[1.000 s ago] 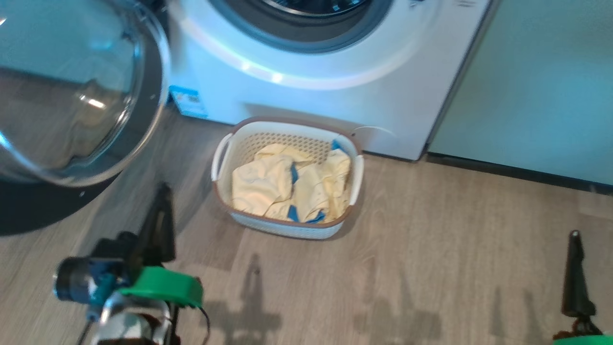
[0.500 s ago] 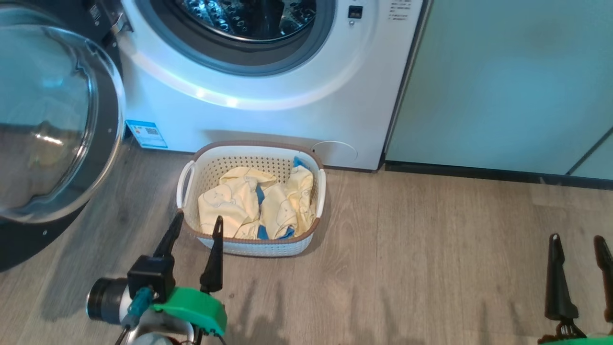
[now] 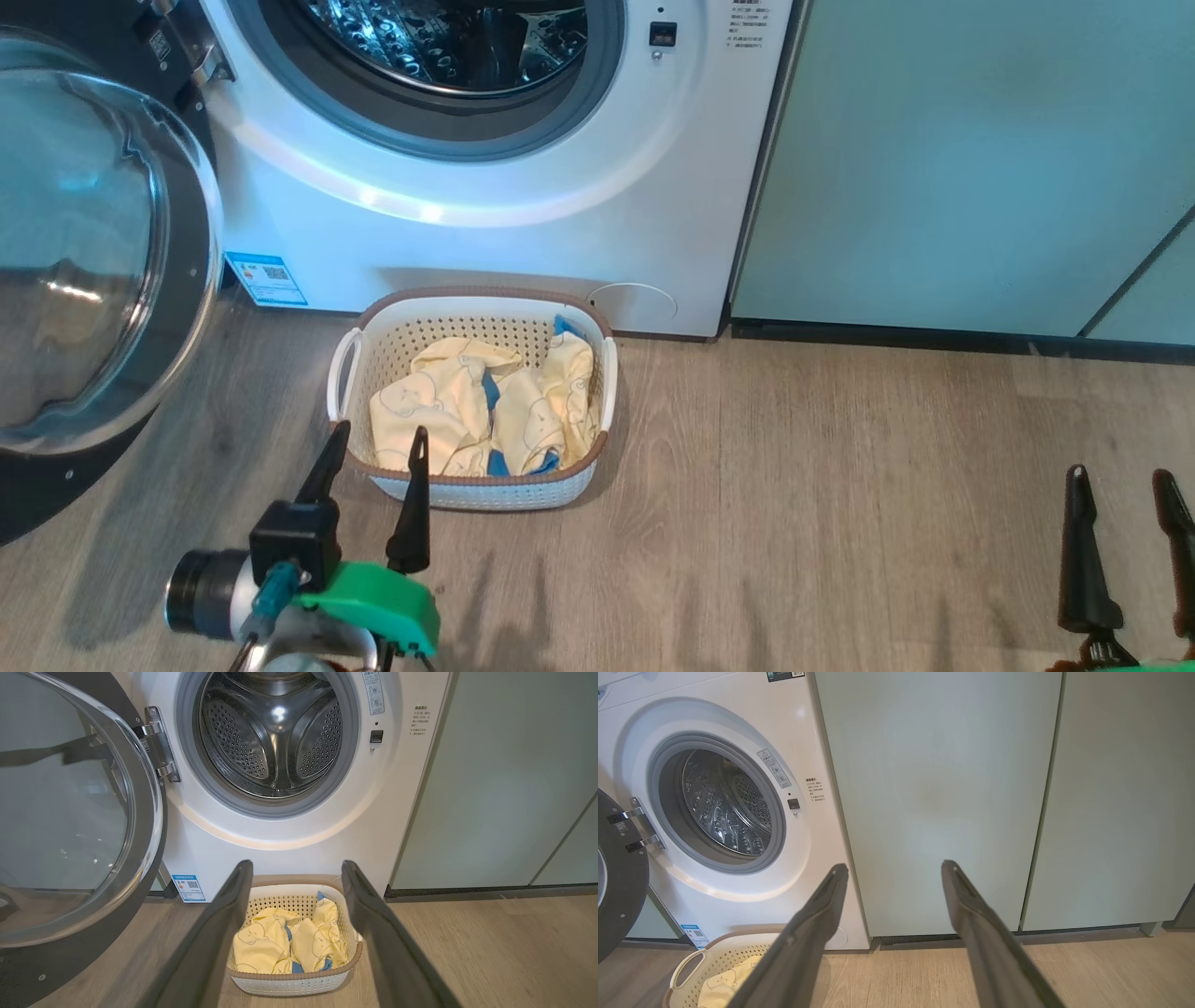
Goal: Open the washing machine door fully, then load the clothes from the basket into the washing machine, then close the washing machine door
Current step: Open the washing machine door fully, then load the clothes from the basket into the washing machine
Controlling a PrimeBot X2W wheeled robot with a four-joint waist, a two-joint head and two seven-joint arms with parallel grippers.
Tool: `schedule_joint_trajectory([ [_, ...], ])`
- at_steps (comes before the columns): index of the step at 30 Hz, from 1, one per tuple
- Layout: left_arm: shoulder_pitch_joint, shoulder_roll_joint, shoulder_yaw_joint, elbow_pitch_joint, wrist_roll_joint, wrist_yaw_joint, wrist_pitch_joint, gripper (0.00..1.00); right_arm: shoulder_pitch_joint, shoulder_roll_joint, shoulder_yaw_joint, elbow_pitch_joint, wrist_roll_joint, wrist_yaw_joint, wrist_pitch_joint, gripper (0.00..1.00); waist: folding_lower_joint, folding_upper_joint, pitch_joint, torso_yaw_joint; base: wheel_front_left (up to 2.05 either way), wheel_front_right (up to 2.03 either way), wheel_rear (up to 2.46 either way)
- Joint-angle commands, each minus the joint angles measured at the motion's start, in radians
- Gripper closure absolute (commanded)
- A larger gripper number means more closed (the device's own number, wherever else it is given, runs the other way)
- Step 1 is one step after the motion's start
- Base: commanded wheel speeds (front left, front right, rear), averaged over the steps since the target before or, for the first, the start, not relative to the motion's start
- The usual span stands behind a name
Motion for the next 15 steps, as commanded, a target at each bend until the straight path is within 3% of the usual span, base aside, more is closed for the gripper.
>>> schedule_joint_trajectory([
  [1, -0.033, 0.008, 0.031, -0.036, 0.000, 0.006, -0.001, 0.00, -0.017, -0.011, 0.014, -0.028, -0.004, -0.003, -0.006, 0.00, 0.0000, -0.0001, -0.001, -0.001, 0.00, 0.00, 0.00],
  [15, -0.034, 0.015, 0.025, -0.032, -0.008, 0.017, -0.005, 0.00, -0.014, -0.010, 0.006, -0.027, 0.000, -0.003, -0.006, 0.00, 0.0000, -0.0001, -0.004, -0.012, 0.00, 0.00, 0.00],
])
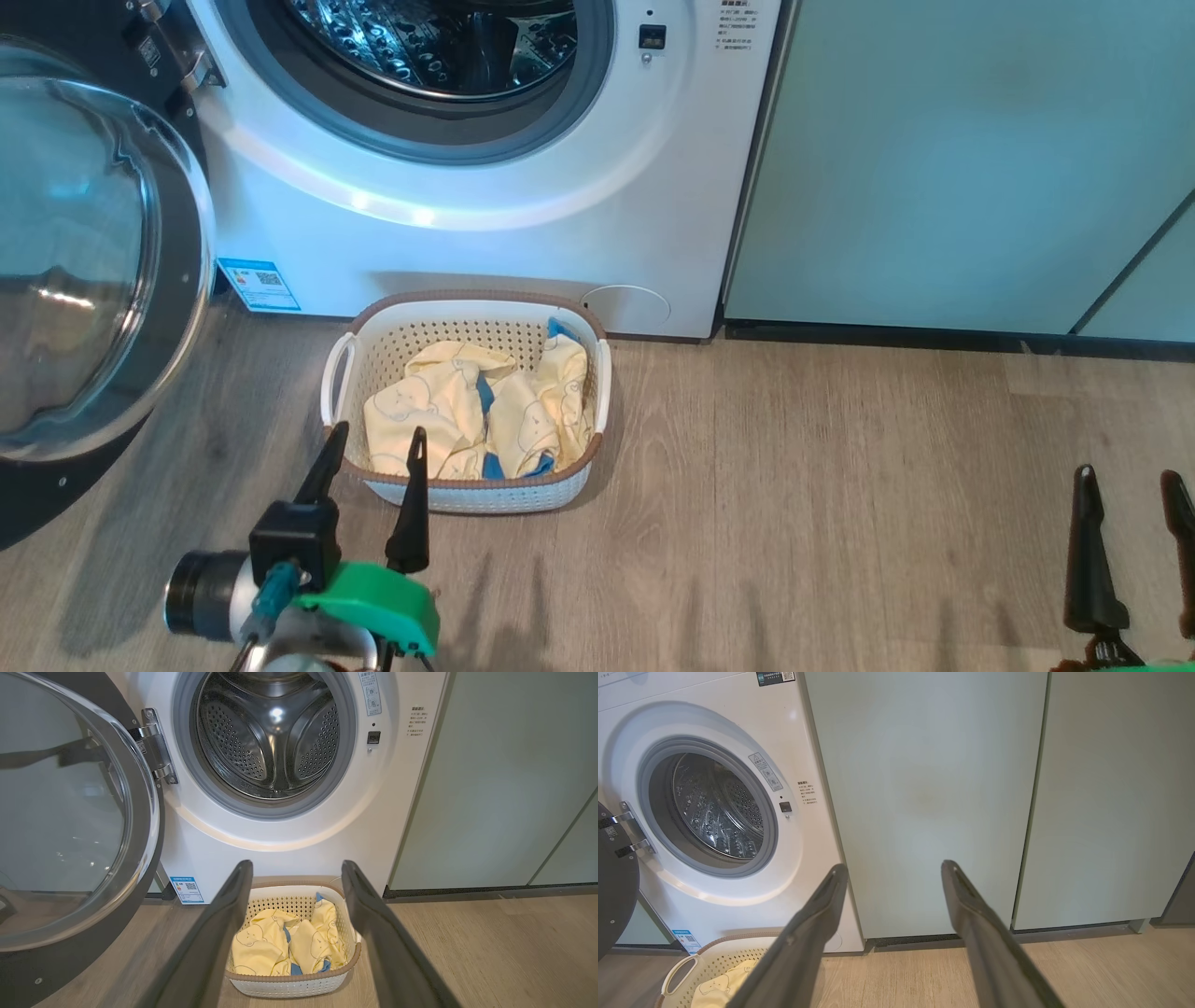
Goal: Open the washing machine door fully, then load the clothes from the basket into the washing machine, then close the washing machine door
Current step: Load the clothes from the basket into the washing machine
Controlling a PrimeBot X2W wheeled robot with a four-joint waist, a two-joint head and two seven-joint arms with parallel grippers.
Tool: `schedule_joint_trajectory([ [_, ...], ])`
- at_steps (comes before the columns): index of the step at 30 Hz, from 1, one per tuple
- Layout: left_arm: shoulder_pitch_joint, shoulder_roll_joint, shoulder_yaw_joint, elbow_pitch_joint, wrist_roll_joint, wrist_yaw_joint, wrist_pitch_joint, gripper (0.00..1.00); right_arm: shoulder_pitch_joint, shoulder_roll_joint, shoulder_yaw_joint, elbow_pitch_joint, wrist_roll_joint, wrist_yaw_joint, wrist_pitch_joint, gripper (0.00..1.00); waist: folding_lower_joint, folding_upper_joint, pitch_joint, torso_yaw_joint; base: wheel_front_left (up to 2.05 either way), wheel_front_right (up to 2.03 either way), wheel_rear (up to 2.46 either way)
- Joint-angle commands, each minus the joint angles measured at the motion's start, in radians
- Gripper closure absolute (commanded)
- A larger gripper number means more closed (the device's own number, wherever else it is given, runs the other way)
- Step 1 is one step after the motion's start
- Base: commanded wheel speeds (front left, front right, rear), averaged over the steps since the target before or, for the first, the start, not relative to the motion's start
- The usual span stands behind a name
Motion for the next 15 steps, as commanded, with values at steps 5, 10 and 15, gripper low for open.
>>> schedule_joint_trajectory([
  [5, -0.041, 0.015, 0.023, -0.030, -0.010, 0.009, -0.010, 0.00, -0.014, -0.014, 0.016, -0.028, 0.003, -0.003, -0.006, 0.00, 0.0000, 0.0000, 0.004, 0.002, 0.00, 0.00, 0.00],
  [10, -0.050, 0.017, 0.012, -0.027, -0.010, 0.009, -0.023, 0.00, -0.020, -0.013, 0.015, -0.030, 0.008, -0.003, -0.006, 0.00, 0.0000, 0.0000, 0.012, 0.004, 0.09, -0.14, 0.04],
  [15, -0.063, 0.020, 0.002, -0.022, -0.013, 0.003, -0.031, 0.00, -0.026, -0.013, 0.011, -0.032, 0.012, -0.003, -0.006, 0.00, 0.0000, 0.0000, 0.021, 0.008, 0.50, -0.87, 0.37],
])
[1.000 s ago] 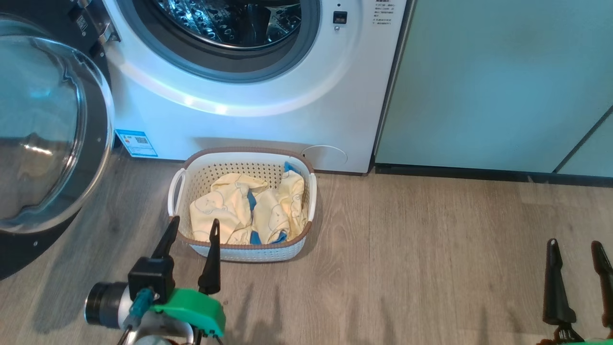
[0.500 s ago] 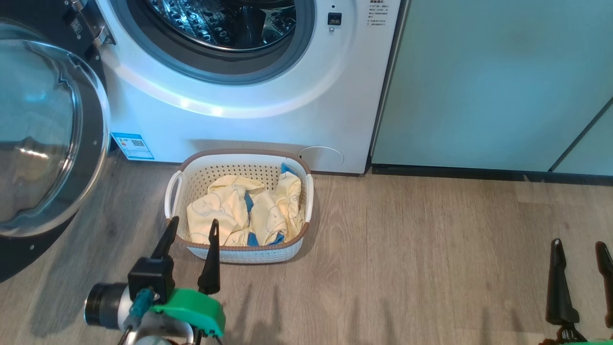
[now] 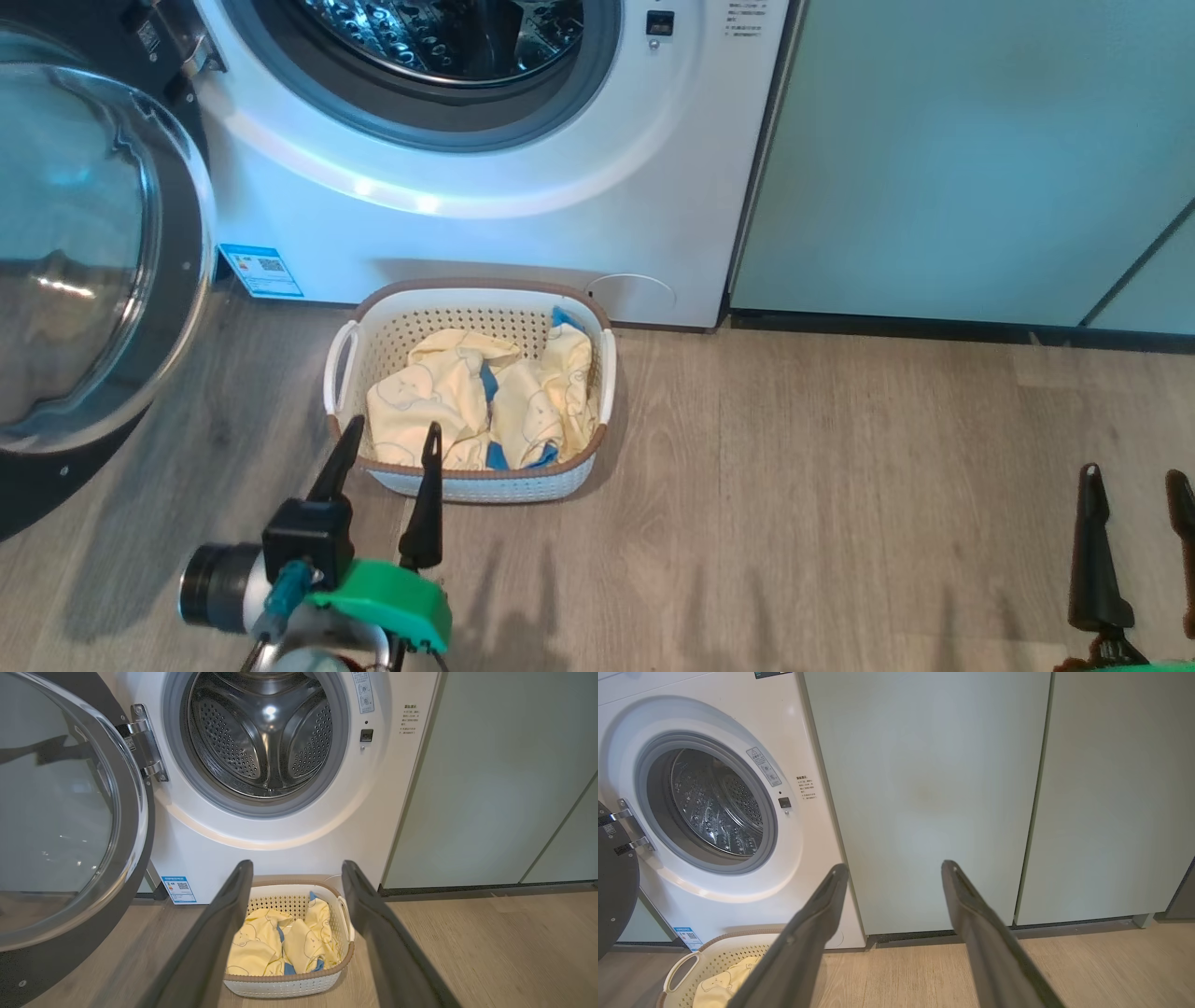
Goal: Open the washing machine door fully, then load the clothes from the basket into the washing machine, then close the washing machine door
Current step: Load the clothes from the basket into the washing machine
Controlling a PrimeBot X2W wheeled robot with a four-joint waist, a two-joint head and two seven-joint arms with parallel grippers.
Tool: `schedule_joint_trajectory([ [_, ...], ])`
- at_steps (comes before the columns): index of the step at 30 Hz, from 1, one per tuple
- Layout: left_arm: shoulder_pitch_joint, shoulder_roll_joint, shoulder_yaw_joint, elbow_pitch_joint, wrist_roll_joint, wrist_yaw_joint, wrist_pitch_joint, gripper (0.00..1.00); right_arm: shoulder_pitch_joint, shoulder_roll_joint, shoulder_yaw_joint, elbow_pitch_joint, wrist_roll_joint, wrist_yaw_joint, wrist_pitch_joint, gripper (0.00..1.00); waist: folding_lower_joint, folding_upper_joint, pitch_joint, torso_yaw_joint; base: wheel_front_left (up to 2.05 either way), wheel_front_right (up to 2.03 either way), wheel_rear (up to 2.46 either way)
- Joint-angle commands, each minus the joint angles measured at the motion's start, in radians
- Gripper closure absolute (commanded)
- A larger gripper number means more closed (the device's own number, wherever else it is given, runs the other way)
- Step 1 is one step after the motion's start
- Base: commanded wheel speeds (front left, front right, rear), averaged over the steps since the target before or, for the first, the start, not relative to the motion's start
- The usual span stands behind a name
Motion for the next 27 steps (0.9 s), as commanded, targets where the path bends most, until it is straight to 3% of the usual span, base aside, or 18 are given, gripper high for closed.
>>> schedule_joint_trajectory([
  [1, -0.054, 0.017, 0.033, -0.028, -0.004, -0.004, -0.010, 0.00, -0.025, -0.015, 0.015, -0.032, 0.003, -0.003, -0.006, 0.00, 0.0000, -0.0001, 0.002, 0.001, 0.77, -1.25, 0.48],
  [14, -0.069, 0.021, 0.006, 0.002, -0.015, -0.012, -0.029, 0.00, -0.022, -0.015, 0.016, -0.025, 0.008, -0.003, -0.006, 0.00, 0.0000, -0.0001, -0.012, 0.002, 1.37, -1.54, 0.17],
  [27, -0.070, 0.025, -0.008, 0.021, -0.020, -0.005, -0.038, 0.00, -0.016, -0.015, 0.015, -0.022, 0.010, -0.003, -0.006, 0.00, 0.0000, -0.0001, -0.021, -0.003, 0.35, -0.35, 0.00],
])
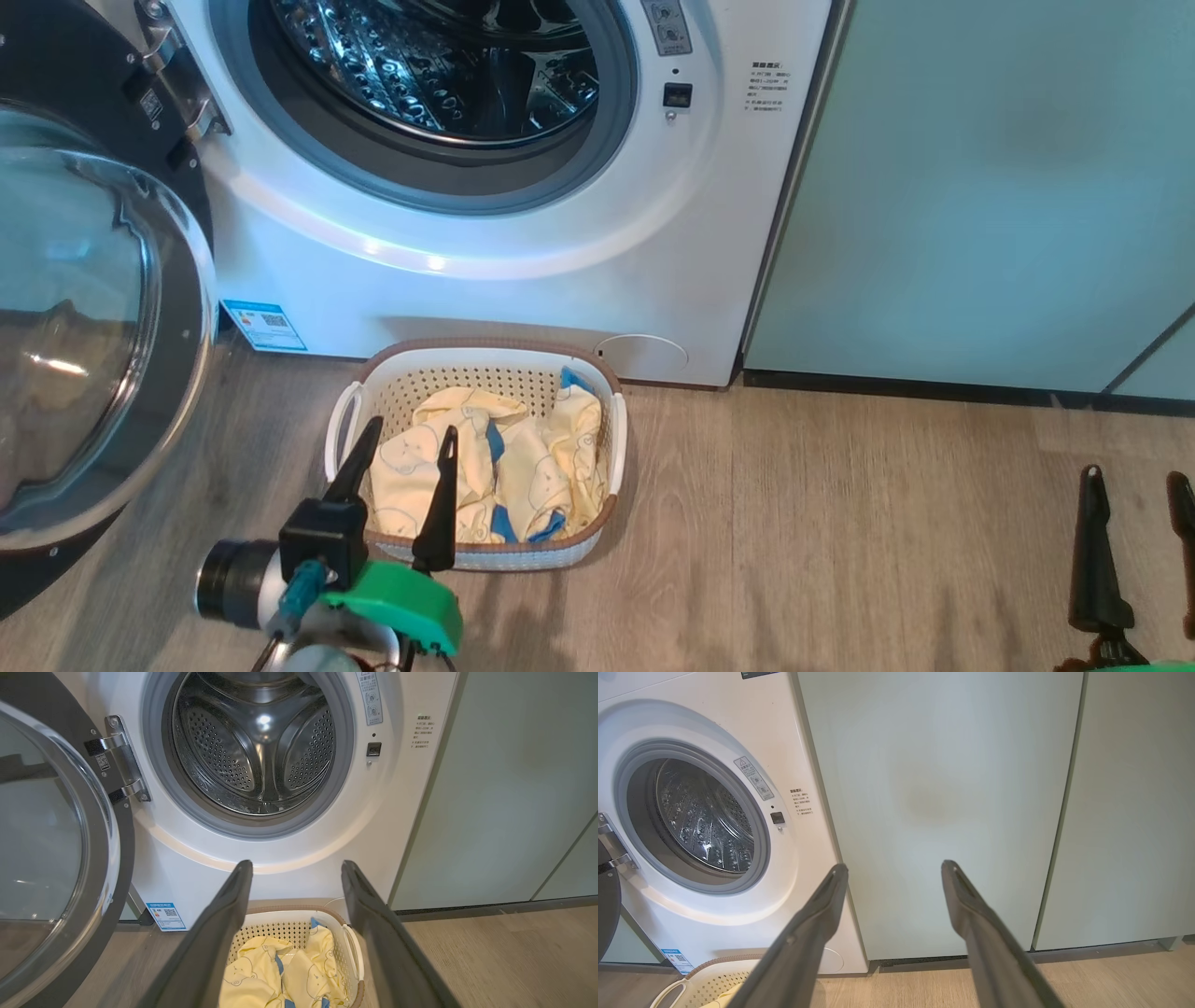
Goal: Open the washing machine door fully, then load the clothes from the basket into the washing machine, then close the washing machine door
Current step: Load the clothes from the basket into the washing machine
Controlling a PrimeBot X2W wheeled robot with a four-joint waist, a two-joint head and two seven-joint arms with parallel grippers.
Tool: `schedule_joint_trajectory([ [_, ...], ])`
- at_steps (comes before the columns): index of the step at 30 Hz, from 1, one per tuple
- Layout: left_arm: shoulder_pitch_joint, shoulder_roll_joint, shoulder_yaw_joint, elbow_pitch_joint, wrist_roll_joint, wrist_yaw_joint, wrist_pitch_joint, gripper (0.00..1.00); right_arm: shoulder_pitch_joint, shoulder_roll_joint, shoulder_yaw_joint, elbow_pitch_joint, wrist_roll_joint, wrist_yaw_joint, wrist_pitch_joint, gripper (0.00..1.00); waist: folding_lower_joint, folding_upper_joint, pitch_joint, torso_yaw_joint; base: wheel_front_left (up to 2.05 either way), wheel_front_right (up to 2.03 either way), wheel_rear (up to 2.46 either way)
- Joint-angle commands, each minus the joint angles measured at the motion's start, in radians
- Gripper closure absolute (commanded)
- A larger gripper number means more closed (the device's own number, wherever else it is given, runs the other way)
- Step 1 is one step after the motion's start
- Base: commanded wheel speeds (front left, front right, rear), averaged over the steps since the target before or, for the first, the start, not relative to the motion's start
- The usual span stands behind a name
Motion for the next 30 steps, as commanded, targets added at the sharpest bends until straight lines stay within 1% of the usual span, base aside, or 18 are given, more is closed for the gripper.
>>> schedule_joint_trajectory([
  [1, -0.043, 0.013, 0.025, -0.030, -0.002, 0.010, -0.008, 0.00, -0.015, -0.017, 0.018, -0.026, 0.010, -0.003, -0.006, 0.00, 0.0000, 0.0000, 0.000, 0.000, 0.00, 0.00, 0.00],
  [30, -0.069, 0.026, 0.009, -0.006, -0.018, 0.028, -0.017, 0.00, -0.027, -0.017, 0.020, -0.025, 0.018, -0.003, -0.006, 0.00, 0.0000, 0.0000, 0.025, 0.000, 0.00, 0.00, 0.00],
])
